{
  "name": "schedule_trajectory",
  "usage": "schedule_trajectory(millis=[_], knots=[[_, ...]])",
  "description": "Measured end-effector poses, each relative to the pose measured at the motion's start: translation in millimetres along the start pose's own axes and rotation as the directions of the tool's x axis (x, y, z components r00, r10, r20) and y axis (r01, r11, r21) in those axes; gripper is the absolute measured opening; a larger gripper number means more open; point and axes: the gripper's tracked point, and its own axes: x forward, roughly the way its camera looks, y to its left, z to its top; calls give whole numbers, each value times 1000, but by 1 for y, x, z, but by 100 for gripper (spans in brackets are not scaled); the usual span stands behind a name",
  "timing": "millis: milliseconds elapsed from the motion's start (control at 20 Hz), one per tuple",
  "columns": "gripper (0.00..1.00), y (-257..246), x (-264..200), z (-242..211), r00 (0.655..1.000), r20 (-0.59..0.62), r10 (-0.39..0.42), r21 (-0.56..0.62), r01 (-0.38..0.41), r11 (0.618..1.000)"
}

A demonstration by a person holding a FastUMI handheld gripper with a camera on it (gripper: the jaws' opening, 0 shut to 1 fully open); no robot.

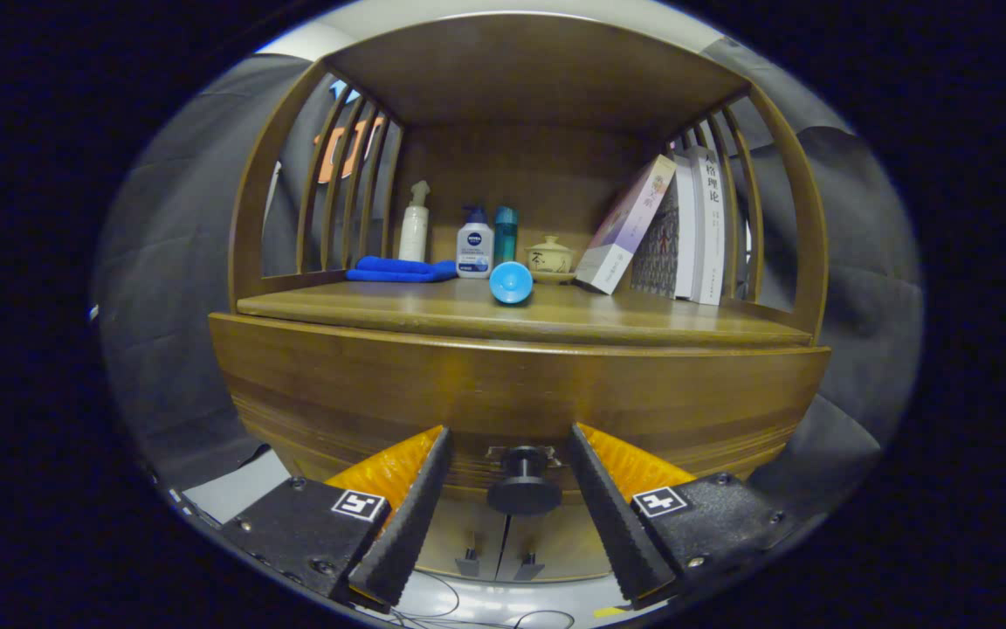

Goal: Pull open the drawer, take out the items inside it, and place them on the countertop above the cabinet.

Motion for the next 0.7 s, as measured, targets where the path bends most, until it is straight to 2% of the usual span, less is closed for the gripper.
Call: schedule_trajectory(millis=[150, 300, 450, 700], knots=[[89, 1, 9, 1, 1000, -9, -10, 13, 10, 1000], [89, 0, 7, 2, 1000, 0, -28, -26, 28, 999], [89, 5, 4, 0, 1000, -27, 13, -72, -15, 997], [89, 6, -38, 31, 998, 26, 54, -94, -52, 994]])
